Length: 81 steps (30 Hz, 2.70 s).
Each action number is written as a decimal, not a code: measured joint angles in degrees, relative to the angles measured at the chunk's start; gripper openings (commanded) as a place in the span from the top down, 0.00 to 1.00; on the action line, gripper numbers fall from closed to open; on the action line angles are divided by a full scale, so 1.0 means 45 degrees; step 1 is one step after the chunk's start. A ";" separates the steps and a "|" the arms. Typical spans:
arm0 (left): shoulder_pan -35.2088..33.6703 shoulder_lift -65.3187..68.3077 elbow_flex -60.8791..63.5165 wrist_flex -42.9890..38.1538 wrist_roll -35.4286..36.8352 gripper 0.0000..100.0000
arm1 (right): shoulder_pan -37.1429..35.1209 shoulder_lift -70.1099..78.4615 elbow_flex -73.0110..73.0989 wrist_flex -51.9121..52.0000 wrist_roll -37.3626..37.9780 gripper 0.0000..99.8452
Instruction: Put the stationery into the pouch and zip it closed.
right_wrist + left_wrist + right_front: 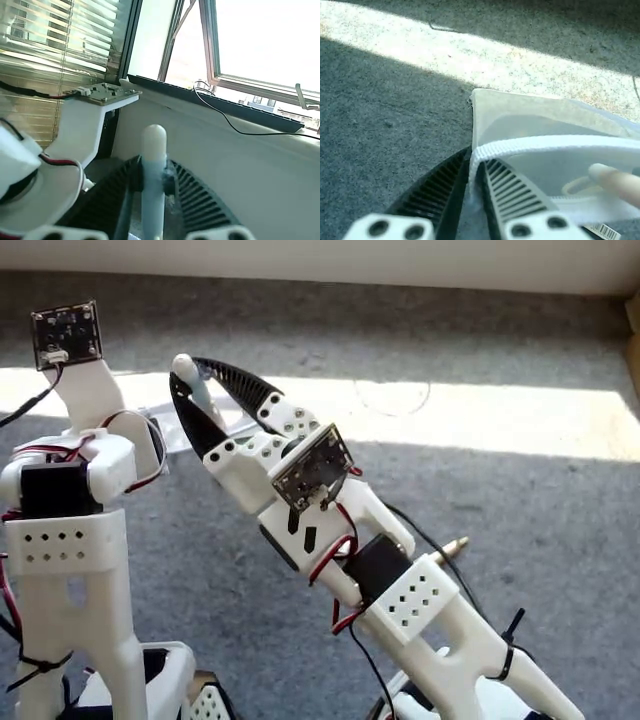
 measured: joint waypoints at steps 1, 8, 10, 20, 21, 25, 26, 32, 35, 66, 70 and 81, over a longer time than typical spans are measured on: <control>0.0000 0.0000 0.0000 0.0000 0.0000 0.99 | 0.0000 0.0000 0.0000 0.0000 0.0000 0.89; 0.0000 0.0000 0.0000 0.0000 0.0000 0.99 | 0.0020 0.0000 0.0000 0.0000 0.0000 0.89; 0.0000 0.0000 0.0000 0.0000 0.0000 0.99 | 0.0020 0.0000 0.0000 0.0000 0.0000 0.89; -0.0137 0.0000 0.0000 0.0000 0.0000 0.99 | 0.0215 0.0000 -0.0039 0.0781 0.0000 0.89; -0.0332 0.0000 0.0000 0.0000 0.0000 0.99 | 0.0332 0.0059 -0.0195 0.1192 0.0000 0.89; -0.1211 0.0020 0.0000 0.0000 0.0020 0.99 | 0.0840 0.0117 -0.1309 0.2911 0.0000 0.89; -0.1387 0.0020 0.0000 0.0000 0.0020 0.99 | 0.0938 0.0117 -0.1543 0.3243 0.0000 0.89; -0.1954 0.0020 0.0000 0.0000 0.0020 0.99 | 0.1035 0.0117 -0.2032 0.4005 0.0000 0.89; -0.2364 0.0039 0.0000 0.0000 0.0020 0.99 | 0.1035 0.0117 -0.2032 0.4024 0.0000 0.89; -0.4591 0.0039 -0.1153 0.0938 0.0020 0.99 | 0.3009 0.7482 -0.9045 0.9221 -0.5099 0.89; -0.4591 0.0020 -0.0664 0.0879 0.0020 0.99 | 0.3009 0.7912 -0.9065 0.9221 -0.5822 0.89; -0.4591 -0.0078 -0.0469 0.0723 0.0020 0.99 | 0.3009 0.8947 -0.9065 0.9221 -0.8029 0.89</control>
